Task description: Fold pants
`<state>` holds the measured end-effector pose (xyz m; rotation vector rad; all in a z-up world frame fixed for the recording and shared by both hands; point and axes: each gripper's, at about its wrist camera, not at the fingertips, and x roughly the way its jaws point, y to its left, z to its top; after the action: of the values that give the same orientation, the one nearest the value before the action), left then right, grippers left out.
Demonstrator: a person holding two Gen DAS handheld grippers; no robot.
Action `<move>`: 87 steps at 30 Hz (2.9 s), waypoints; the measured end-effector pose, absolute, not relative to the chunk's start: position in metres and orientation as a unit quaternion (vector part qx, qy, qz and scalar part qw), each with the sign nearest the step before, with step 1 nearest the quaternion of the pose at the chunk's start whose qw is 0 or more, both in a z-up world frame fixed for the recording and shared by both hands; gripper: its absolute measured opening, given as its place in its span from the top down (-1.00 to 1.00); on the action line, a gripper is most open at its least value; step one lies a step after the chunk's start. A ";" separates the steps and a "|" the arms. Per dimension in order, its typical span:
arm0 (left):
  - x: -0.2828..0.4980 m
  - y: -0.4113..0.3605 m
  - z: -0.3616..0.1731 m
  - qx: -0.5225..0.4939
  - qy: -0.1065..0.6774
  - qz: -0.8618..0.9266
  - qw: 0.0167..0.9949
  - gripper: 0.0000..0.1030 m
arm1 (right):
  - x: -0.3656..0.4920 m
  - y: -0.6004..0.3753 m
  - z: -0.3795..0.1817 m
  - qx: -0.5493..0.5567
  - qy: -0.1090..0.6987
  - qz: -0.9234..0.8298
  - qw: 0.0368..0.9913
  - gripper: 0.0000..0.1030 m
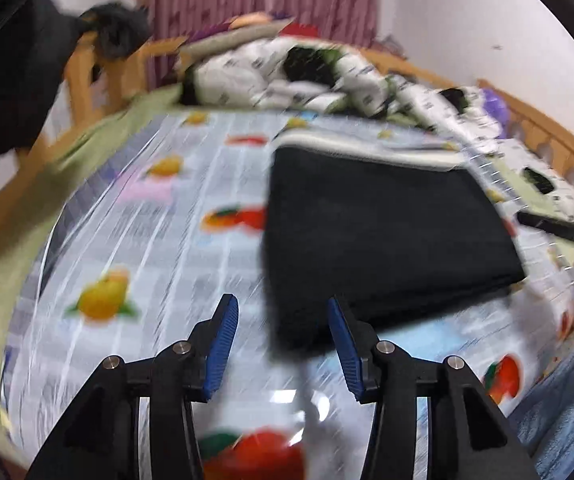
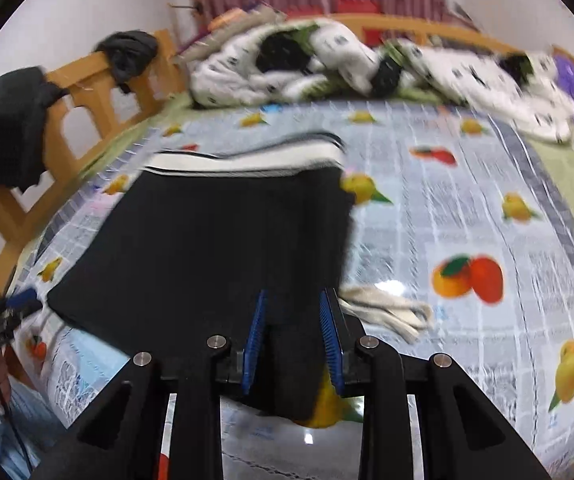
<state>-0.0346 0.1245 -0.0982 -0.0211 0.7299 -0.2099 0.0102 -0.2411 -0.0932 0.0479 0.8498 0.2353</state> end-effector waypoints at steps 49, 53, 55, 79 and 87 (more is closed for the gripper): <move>0.231 0.019 -0.141 0.052 0.407 -0.095 0.907 -0.20 | 0.227 -0.233 -0.151 -0.017 0.447 0.075 0.891 0.50; 0.232 0.026 -0.138 0.021 0.403 -0.104 0.909 -0.20 | 0.236 -0.255 -0.155 0.036 0.456 0.073 0.886 0.68; 0.231 0.022 -0.139 0.030 0.401 -0.098 0.910 -0.22 | 0.234 -0.254 -0.156 0.035 0.453 0.074 0.888 0.68; 0.244 0.050 -0.152 -0.052 0.439 -0.087 0.893 -0.72 | 0.202 -0.234 -0.139 -0.027 0.415 0.059 0.908 0.10; 0.230 0.031 -0.143 0.000 0.401 -0.046 0.915 -0.70 | 0.200 -0.233 -0.140 -0.032 0.415 0.054 0.908 0.09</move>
<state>0.2296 0.0313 -0.1430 -0.0008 0.8266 -0.0956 0.2004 -0.2328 -0.1400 -0.0652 0.8562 0.1108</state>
